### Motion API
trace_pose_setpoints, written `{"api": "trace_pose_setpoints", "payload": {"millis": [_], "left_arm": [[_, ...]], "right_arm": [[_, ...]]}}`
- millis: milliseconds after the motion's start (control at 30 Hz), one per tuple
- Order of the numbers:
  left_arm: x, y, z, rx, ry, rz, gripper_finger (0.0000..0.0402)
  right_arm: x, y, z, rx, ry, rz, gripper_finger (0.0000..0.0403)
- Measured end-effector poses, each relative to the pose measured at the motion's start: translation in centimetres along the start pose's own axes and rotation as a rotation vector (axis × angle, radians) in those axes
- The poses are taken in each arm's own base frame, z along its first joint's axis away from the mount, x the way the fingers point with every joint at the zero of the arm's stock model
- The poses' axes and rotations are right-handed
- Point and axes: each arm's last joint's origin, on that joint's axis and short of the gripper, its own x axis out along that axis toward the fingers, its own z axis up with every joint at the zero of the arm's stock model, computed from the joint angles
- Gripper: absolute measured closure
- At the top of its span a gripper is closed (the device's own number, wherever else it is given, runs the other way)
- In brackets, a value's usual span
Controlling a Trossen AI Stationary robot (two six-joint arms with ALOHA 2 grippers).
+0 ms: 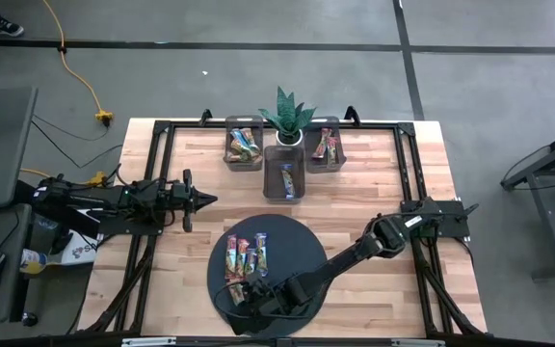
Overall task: Pick and place Granola Bars by type
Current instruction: Put the yellow granola bar into the left black bin
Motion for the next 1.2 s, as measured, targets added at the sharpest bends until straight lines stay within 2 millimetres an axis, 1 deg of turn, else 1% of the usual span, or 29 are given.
{"api": "trace_pose_setpoints", "payload": {"millis": [133, 267, 467, 567, 667, 767, 933, 1033, 1200], "left_arm": [[0.0, 0.0, 0.0, 0.000, 0.000, 0.000, 0.0400], [0.0, 0.0, 0.0, 0.000, 0.000, 0.000, 0.0400], [0.0, 0.0, 0.0, 0.000, 0.001, 0.000, 0.0400], [0.0, 0.0, 0.0, 0.000, 0.001, 0.000, 0.0400], [0.0, 0.0, 0.0, 0.000, 0.001, 0.000, 0.0400], [0.0, 0.0, 0.0, 0.000, 0.001, 0.000, 0.0400], [0.0, 0.0, 0.0, 0.001, 0.001, 0.000, 0.0400], [0.0, 0.0, 0.0, 0.000, 0.001, 0.000, 0.0400], [0.0, 0.0, 0.0, 0.000, 0.001, -0.001, 0.0400]], "right_arm": [[0.4, -0.3, 0.2, -0.022, -0.026, -0.013, 0.0239], [0.4, -0.1, 0.3, -0.057, -0.053, 0.006, 0.0219], [0.5, 0.0, 0.3, -0.094, -0.063, 0.011, 0.0172], [0.5, 0.0, 0.3, -0.080, -0.062, 0.011, 0.0148], [0.5, -0.1, 0.3, -0.060, -0.063, 0.005, 0.0133], [0.5, -0.1, 0.3, -0.025, -0.061, 0.008, 0.0128], [0.5, 0.0, 0.3, -0.027, -0.055, 0.013, 0.0127], [0.5, 0.0, 0.2, -0.021, -0.019, 0.016, 0.0127], [1.7, -0.9, -0.1, -0.002, -0.013, -0.015, 0.0127]]}}
